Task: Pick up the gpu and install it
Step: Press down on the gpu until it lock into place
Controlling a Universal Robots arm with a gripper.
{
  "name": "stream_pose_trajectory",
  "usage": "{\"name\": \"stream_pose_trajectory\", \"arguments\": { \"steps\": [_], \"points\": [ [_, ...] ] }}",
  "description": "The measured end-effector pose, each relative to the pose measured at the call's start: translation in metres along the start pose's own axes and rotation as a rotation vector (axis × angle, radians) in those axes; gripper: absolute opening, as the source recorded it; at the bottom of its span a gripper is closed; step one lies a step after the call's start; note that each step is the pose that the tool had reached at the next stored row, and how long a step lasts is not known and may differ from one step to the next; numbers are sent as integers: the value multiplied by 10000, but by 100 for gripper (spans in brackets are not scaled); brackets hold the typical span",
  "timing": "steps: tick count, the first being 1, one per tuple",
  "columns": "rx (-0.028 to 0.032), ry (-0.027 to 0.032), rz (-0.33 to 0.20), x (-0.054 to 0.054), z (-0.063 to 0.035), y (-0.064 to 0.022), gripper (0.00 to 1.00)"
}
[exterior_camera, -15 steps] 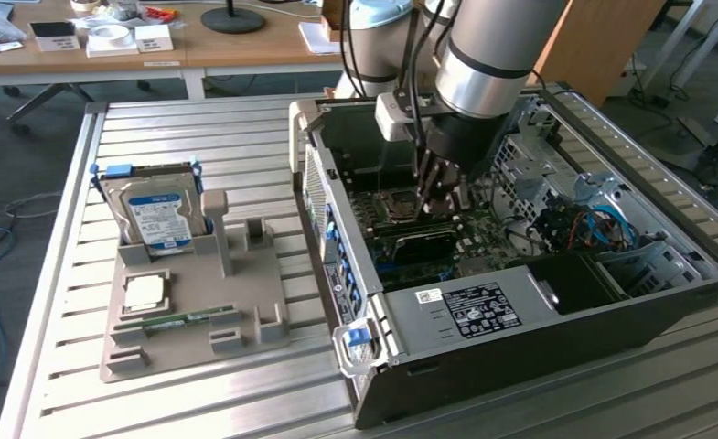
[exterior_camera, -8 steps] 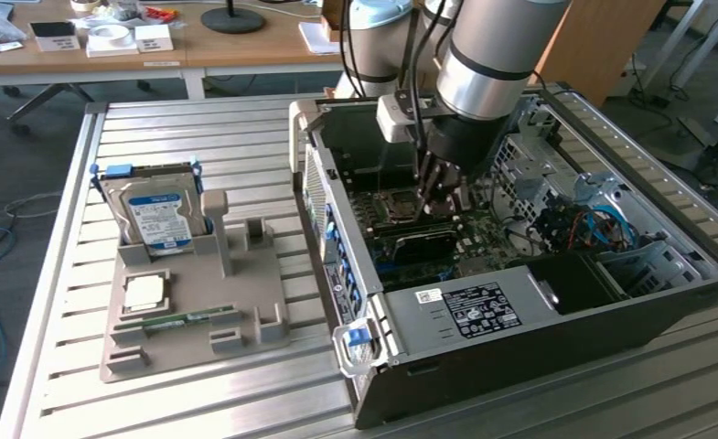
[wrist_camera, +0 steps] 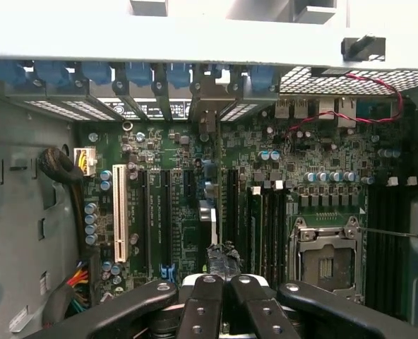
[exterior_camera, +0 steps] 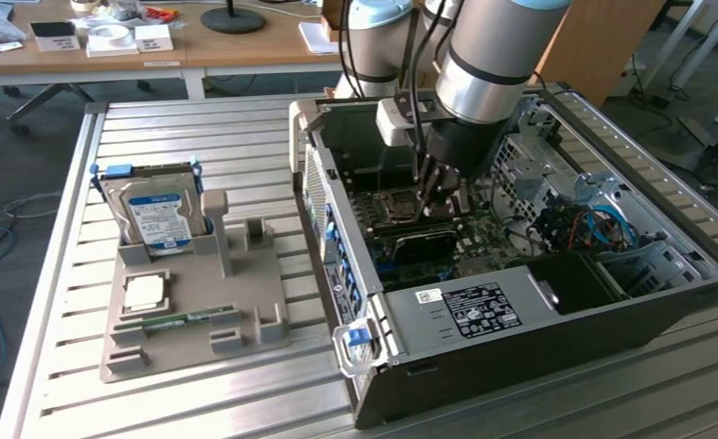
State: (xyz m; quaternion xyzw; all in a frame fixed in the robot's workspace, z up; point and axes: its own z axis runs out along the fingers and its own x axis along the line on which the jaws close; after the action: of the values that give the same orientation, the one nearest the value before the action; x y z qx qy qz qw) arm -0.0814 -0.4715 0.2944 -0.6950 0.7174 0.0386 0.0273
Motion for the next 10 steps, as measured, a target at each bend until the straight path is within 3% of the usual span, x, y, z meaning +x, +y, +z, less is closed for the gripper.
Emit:
{"name": "stream_pose_trajectory", "arguments": {
  "steps": [10],
  "points": [
    [0, -1, 0, 4, 69, -8, 11]
  ]
}}
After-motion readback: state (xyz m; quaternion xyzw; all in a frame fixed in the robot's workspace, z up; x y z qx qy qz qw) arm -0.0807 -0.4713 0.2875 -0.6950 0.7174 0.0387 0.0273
